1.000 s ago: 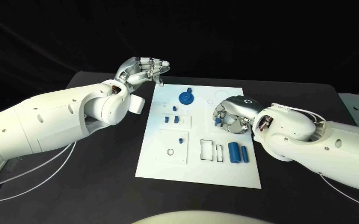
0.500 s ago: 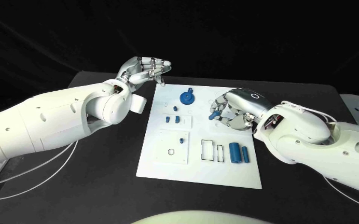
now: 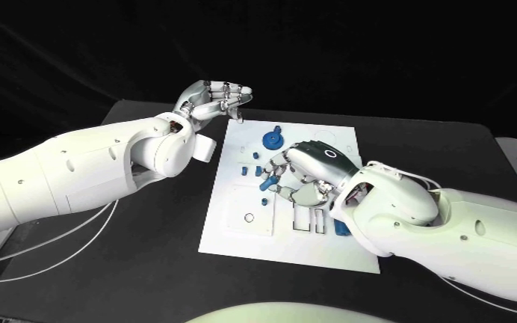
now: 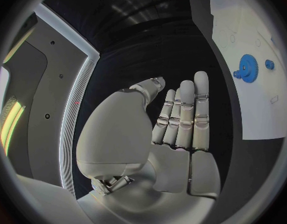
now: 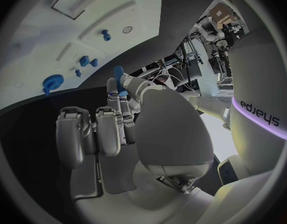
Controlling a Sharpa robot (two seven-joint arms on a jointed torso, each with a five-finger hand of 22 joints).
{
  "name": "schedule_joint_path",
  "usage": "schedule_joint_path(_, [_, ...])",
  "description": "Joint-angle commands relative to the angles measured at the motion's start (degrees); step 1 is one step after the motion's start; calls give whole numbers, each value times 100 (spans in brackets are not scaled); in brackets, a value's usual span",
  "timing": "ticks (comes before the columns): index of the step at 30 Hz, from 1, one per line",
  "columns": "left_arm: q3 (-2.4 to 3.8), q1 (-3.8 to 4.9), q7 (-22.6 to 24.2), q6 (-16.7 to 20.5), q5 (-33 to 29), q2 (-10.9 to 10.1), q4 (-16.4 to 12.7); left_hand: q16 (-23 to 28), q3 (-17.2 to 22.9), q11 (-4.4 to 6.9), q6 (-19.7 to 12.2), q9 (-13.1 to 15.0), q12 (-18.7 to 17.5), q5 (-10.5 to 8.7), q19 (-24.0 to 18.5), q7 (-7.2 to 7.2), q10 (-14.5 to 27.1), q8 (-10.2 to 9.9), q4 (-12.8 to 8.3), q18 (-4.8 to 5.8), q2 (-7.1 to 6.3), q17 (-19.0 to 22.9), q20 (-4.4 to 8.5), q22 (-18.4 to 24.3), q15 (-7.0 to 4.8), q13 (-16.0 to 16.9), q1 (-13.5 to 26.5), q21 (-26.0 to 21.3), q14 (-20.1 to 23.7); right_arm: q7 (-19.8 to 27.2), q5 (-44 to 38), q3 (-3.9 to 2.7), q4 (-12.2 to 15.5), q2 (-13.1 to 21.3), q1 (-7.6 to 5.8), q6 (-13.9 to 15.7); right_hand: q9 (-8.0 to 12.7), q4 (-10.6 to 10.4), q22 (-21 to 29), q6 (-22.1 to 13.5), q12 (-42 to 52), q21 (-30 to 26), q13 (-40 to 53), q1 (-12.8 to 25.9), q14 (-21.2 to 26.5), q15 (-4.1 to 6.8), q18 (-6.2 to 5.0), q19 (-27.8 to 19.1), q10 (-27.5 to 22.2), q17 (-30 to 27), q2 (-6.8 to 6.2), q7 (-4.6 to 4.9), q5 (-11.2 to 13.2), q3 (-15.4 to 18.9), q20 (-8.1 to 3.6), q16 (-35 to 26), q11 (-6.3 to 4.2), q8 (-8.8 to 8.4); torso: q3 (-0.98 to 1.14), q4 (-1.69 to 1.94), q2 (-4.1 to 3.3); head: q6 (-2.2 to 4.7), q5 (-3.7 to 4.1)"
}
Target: Assemble the parts on the task board
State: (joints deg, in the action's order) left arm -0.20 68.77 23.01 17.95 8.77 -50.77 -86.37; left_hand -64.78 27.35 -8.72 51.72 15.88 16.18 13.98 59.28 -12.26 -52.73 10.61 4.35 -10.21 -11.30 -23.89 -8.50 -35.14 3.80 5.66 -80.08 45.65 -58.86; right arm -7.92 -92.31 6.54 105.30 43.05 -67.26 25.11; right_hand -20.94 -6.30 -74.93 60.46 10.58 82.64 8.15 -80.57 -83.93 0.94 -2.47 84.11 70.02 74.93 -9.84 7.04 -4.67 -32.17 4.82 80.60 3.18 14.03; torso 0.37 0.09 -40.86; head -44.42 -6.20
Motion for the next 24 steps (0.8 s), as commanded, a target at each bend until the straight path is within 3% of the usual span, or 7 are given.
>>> schedule_joint_path(1, [4, 7, 45, -106, -5, 16, -11, -38, 15, 6, -38, -3, 31, -8, 21, 0, 34, -8, 10, -35, 47, 7, -20, 11, 9, -11, 29, -30, 32, 153, 30, 23, -84, -142, 116, -16, -83, 21, -1073, 18, -40, -12, 11, 34, -321, 34, 73, 330, 27, -2, 34, 14, -41, -32, -33, 18, 6, 31, -6, 2, -3, -18, -39])
schedule_joint_path(15, [4, 8, 42, -101, -5, 30, -2, -38, 14, 6, -38, -3, 32, -8, 21, 0, 35, -8, 11, -35, 46, 7, -20, 11, 10, -11, 31, -31, 33, 18, -525, 139, -562, -606, 467, -463, -94, 44, -1071, -10, -81, -19, 18, 70, -319, 25, 72, 327, 23, -8, 16, 28, -83, -42, -29, 20, 19, 26, 7, -19, -3, -79, -126])
schedule_joint_path(24, [4, 7, 42, -105, -5, 43, 5, -42, 14, 6, -41, -4, 37, -6, 22, 0, 41, -9, 10, -35, 47, 9, -20, 13, 10, -12, 30, -33, 35, -115, -598, 151, -711, -740, 563, -513, -99, 41, -1072, -12, -90, -20, 21, 90, -318, 22, 72, 326, 28, -10, 19, 28, -87, -44, -27, 20, 20, 28, 19, -6, -4, -97, -163])
